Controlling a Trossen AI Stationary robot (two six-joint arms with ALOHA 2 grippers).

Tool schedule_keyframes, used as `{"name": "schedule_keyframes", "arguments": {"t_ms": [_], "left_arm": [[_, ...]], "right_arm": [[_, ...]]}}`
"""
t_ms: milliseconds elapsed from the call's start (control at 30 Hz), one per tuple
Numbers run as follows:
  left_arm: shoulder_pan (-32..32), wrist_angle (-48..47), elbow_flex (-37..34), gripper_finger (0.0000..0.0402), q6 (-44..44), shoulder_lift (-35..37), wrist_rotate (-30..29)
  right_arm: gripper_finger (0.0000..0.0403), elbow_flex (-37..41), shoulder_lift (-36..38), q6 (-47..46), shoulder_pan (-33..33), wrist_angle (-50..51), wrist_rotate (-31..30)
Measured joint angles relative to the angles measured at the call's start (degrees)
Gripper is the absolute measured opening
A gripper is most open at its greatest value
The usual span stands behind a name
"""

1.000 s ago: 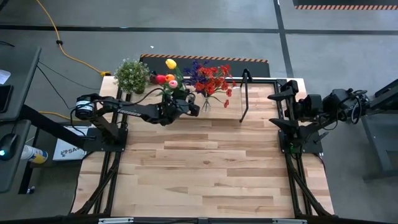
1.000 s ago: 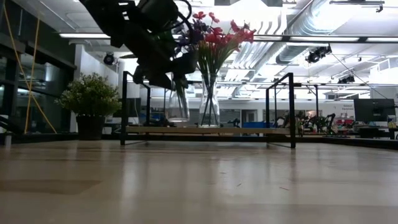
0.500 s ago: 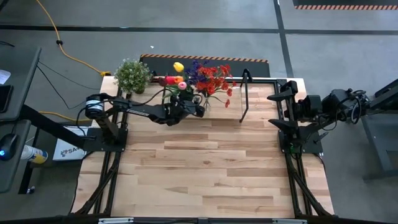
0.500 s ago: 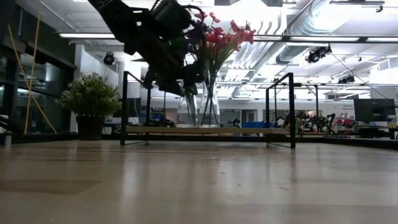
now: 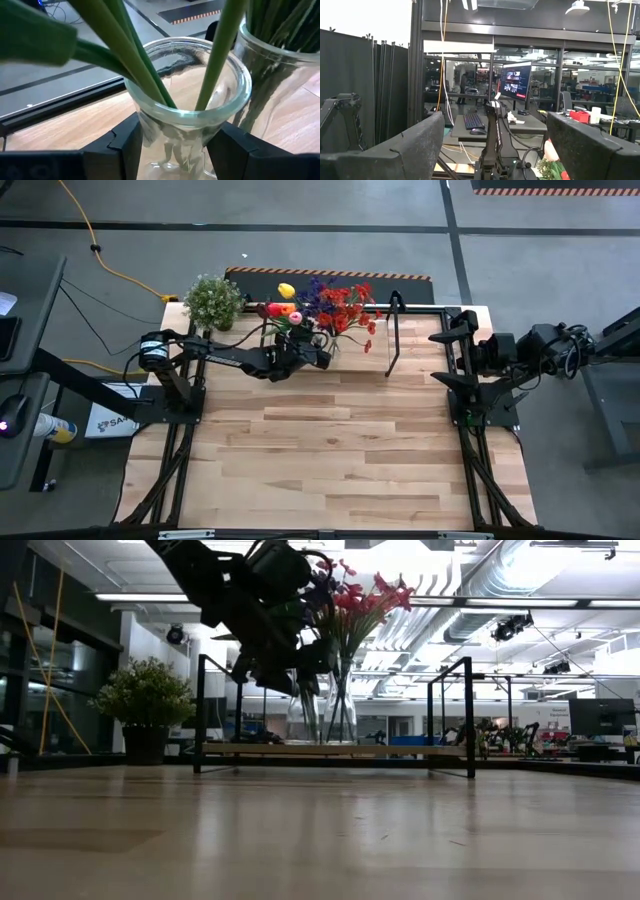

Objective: Pick and place flowers into a vace then onto a shelf
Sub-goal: Put the transparent vase with the flowers on the shelf

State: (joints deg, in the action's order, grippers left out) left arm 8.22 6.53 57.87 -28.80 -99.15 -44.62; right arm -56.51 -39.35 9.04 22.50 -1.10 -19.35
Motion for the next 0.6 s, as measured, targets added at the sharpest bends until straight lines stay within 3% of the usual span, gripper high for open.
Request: {"name": "schedule_keyframes", "arguments": {"t_ms": [367, 600], "left_arm": [[-0.50, -1.10, -0.09, 0.0286, -0.55, -0.17, 1.70], [-0.50, -0.86, -0.09, 0.0291, -0.59, -0.17, 1.91]], "right_arm": [[0.0337, 0.00, 0.00, -0.22, 0.00, 0.11, 0.31], [0.0337, 0.00, 0.00, -1.16, 0.00, 1.37, 0.58]]}}
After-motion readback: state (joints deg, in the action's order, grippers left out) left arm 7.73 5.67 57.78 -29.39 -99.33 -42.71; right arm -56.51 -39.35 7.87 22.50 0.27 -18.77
